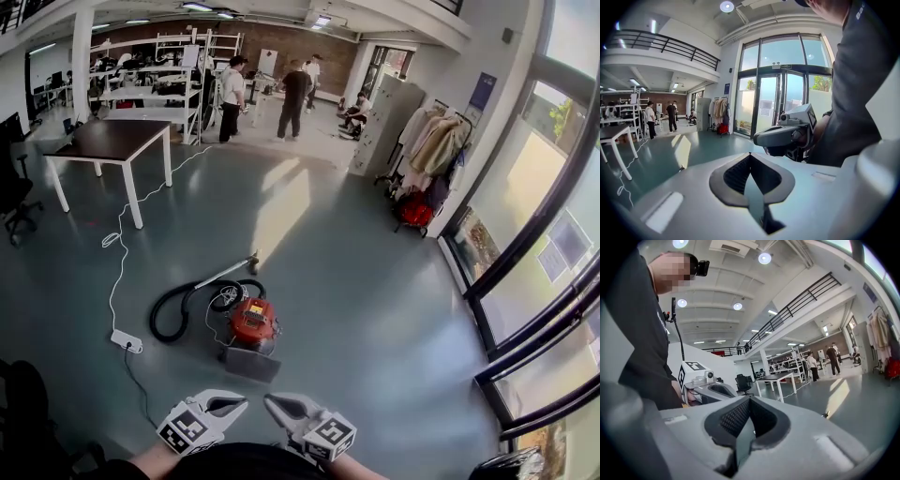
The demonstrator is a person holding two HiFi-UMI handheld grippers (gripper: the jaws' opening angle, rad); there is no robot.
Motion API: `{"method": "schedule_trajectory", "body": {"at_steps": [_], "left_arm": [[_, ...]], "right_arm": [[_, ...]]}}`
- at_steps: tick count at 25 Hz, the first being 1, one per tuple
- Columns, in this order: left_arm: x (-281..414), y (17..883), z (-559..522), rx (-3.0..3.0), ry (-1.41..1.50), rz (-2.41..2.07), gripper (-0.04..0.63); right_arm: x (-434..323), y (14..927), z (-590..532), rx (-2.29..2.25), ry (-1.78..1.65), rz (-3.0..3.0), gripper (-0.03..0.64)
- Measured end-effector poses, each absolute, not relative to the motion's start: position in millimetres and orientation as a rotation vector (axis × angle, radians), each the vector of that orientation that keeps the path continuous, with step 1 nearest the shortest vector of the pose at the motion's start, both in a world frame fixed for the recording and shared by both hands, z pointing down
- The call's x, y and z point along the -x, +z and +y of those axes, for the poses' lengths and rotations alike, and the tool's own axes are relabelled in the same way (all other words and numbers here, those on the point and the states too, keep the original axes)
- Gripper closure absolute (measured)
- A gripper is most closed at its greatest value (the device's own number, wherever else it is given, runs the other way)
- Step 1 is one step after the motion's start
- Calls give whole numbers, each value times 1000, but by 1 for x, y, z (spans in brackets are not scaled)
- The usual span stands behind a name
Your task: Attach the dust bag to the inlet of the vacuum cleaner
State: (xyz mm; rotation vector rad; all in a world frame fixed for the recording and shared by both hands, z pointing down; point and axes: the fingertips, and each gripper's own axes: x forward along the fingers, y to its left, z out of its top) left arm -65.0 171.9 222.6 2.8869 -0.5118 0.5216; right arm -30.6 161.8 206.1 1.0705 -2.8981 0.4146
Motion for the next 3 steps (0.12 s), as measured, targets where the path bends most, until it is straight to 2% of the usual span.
{"method": "schedule_trajectory", "body": {"at_steps": [3], "left_arm": [[70, 222, 176, -2888, 528, -509, 578]], "right_arm": [[33, 206, 164, -1073, 405, -2880, 623]]}}
